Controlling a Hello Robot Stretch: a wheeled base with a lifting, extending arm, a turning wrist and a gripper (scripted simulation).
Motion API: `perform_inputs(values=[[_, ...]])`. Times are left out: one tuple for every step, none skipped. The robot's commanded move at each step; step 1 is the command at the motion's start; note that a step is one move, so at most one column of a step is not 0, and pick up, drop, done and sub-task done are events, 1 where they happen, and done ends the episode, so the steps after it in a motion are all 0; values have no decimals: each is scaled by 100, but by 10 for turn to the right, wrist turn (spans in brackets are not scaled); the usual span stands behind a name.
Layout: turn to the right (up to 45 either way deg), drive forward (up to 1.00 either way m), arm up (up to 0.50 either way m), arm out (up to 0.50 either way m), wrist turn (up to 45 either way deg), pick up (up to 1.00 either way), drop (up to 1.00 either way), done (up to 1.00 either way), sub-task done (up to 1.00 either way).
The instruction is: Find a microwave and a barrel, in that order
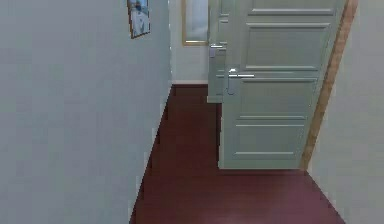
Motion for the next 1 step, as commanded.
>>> perform_inputs(values=[[0,100,0,0,0,0,0,0,0]])
